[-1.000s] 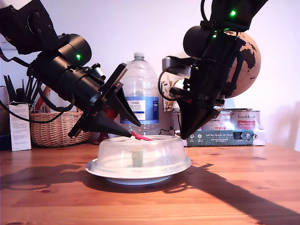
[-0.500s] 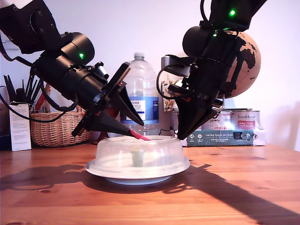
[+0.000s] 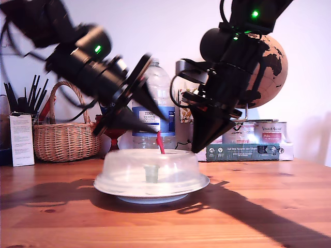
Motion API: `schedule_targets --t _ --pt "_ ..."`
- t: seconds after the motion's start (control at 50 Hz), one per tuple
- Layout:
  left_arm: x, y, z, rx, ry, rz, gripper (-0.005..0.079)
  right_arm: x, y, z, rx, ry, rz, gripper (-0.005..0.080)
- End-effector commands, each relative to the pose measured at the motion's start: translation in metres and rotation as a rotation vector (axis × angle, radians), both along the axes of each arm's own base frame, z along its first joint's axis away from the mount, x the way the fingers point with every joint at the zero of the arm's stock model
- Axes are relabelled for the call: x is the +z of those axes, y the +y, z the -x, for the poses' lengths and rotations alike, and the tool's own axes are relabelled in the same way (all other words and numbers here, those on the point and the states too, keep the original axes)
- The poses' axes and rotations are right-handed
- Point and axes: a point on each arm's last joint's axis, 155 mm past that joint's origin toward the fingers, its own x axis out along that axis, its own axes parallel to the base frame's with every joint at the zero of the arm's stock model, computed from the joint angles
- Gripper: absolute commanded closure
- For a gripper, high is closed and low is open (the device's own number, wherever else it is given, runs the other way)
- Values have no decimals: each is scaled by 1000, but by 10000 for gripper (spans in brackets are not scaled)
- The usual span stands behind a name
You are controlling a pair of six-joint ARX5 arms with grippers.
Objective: Lift the plastic dome with your left arm while removing the green coffee capsule from the plate using your right arm.
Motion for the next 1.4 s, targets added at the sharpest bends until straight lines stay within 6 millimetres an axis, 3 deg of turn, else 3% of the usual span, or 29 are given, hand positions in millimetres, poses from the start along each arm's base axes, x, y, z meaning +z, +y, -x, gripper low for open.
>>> schedule_targets --t 0.0,0.14,0.5,1.38 --pt "-20 0 5 -14 26 -38 486 -5 6 5 18 10 -2 765" --pt "-33 7 6 4 15 -119 486 -5 7 5 20 8 -3 765" --pt "-40 12 0 13 -72 -272 486 -3 8 3 21 -1 -10 765" --pt "-42 9 -7 35 -123 -309 547 -3 8 3 22 -2 -11 765"
